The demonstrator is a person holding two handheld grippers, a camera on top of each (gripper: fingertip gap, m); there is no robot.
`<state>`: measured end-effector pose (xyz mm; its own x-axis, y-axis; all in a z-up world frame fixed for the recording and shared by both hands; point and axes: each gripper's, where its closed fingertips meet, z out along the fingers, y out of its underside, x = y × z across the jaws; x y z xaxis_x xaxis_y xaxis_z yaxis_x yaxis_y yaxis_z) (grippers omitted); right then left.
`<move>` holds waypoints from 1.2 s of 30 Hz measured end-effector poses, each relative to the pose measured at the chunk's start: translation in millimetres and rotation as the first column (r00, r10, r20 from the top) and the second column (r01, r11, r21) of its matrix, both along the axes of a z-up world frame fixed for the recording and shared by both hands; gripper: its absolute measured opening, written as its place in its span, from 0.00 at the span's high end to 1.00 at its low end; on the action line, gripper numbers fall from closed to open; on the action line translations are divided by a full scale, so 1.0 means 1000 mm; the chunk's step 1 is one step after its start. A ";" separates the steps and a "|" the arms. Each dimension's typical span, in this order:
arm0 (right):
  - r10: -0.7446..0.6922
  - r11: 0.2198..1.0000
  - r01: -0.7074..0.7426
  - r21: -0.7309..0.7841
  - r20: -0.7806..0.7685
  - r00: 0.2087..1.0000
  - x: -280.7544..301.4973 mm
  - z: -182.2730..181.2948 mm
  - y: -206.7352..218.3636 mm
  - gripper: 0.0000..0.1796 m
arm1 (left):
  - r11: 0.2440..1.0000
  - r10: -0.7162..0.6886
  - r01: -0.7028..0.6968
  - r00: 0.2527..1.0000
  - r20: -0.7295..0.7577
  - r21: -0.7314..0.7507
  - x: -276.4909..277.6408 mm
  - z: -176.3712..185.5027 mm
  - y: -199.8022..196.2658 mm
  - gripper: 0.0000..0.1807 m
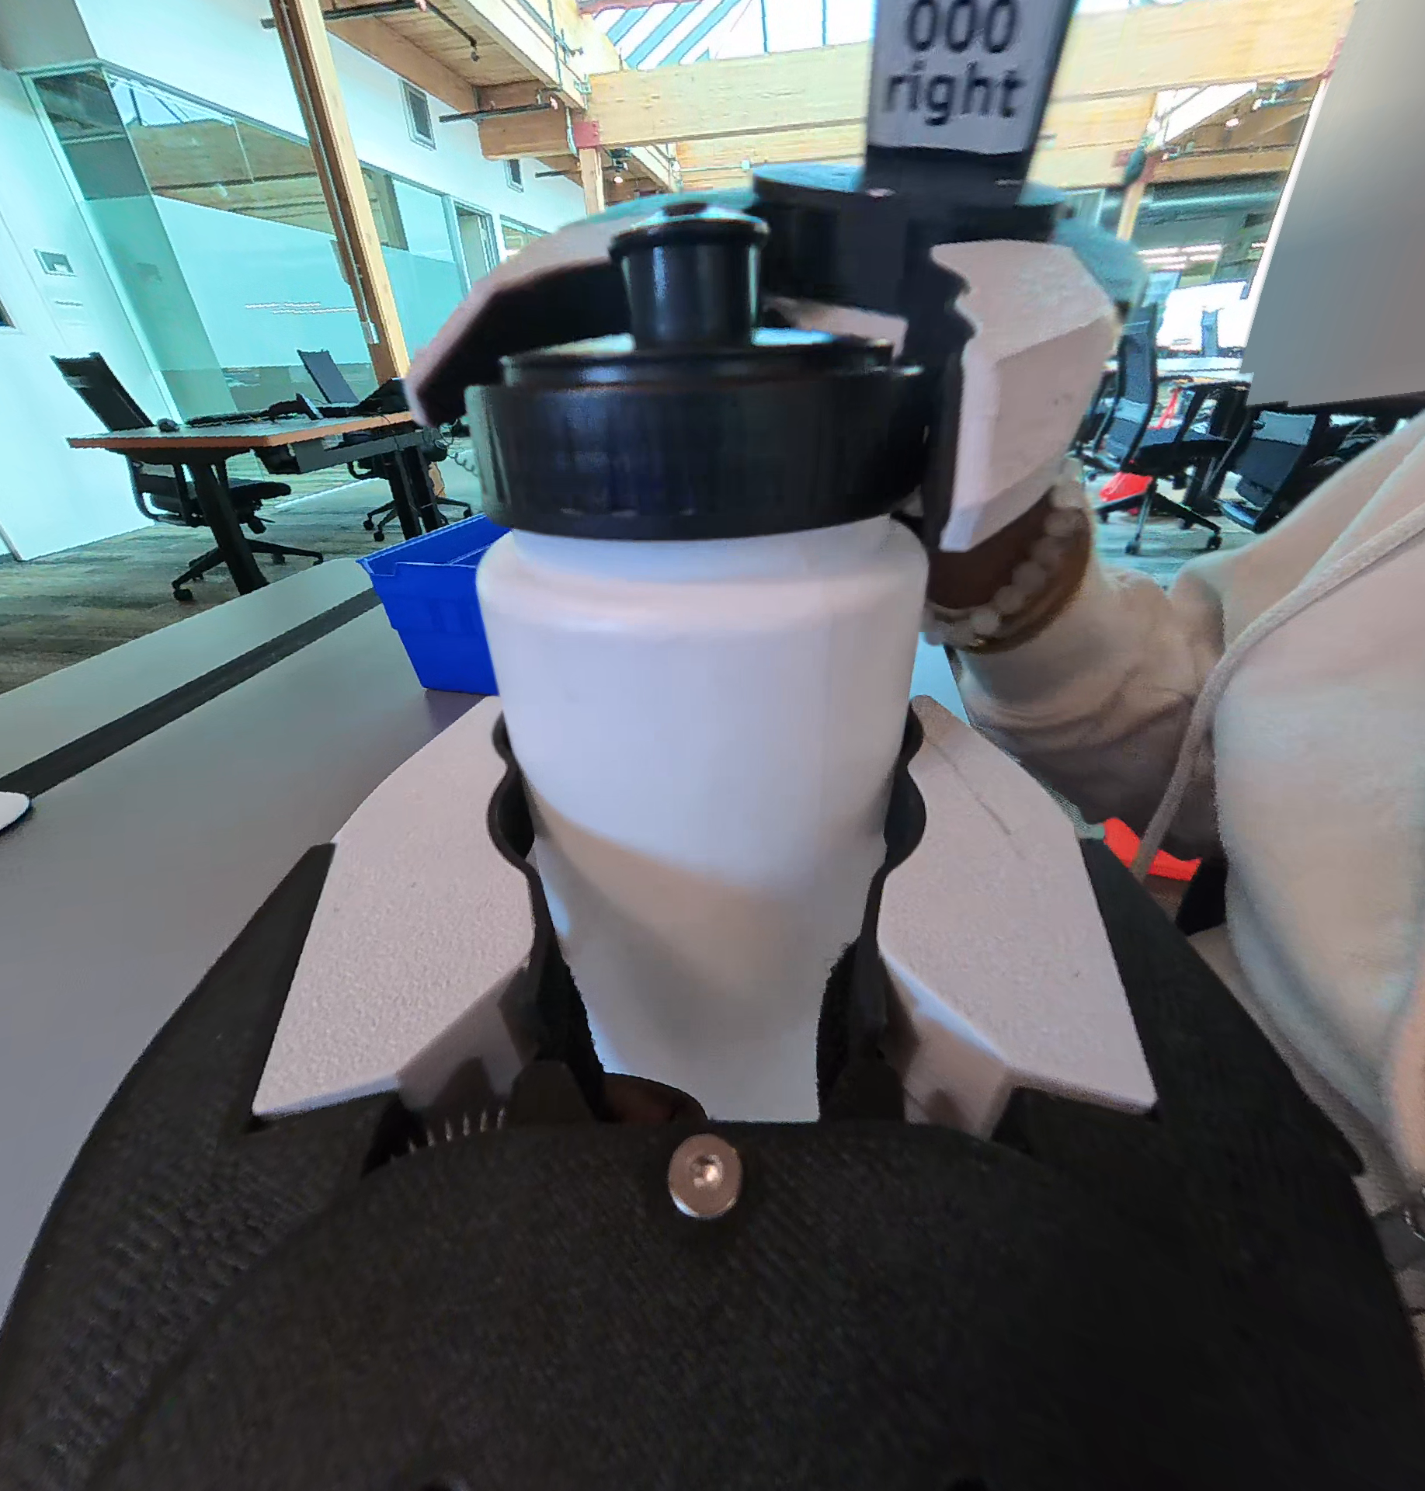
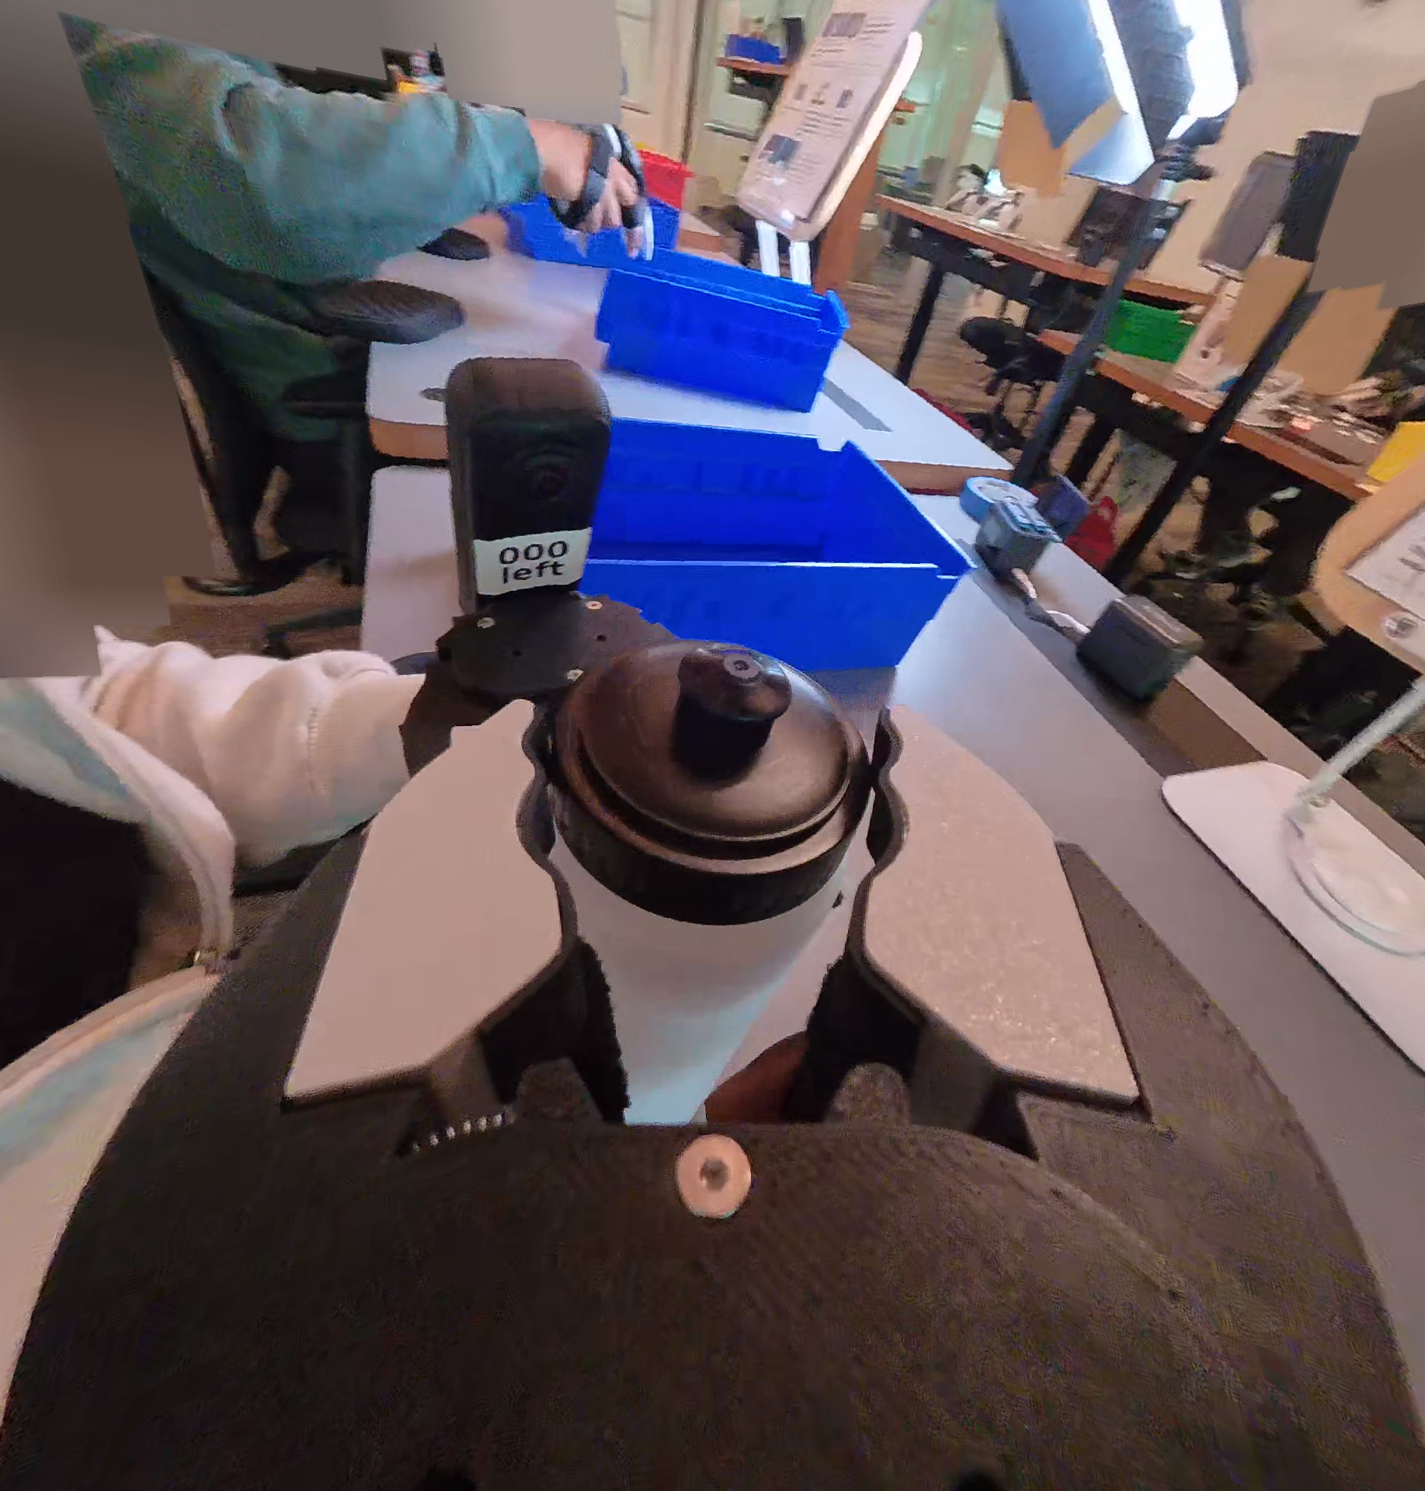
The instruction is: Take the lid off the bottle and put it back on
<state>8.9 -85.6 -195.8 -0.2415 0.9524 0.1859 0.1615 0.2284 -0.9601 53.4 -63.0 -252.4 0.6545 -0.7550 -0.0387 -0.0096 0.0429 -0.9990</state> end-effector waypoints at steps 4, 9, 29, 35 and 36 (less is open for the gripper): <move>0.279 0.960 -0.278 -0.029 0.013 0.960 0.005 0.000 -0.006 0.58 | 1.000 -0.017 0.017 1.000 -0.003 -0.005 0.002 0.000 -0.001 0.52; 0.473 0.879 -0.476 0.038 0.062 0.879 0.010 -0.002 -0.013 0.57 | 0.998 -0.057 0.057 0.998 -0.006 -0.004 0.005 -0.001 -0.005 0.52; 0.233 0.972 -0.217 -0.089 0.258 0.938 0.001 0.010 -0.001 0.51 | 0.999 -0.043 0.044 0.999 0.025 -0.025 0.000 -0.001 -0.003 0.52; 0.013 1.000 -0.011 -0.019 0.131 0.991 0.002 0.000 -0.001 0.58 | 0.999 -0.030 0.030 0.999 0.013 -0.018 0.000 -0.001 -0.003 0.52; 0.041 0.999 -0.043 0.010 0.130 0.991 0.003 0.000 -0.002 0.60 | 0.999 -0.036 0.036 0.999 0.011 -0.016 0.001 -0.001 -0.004 0.52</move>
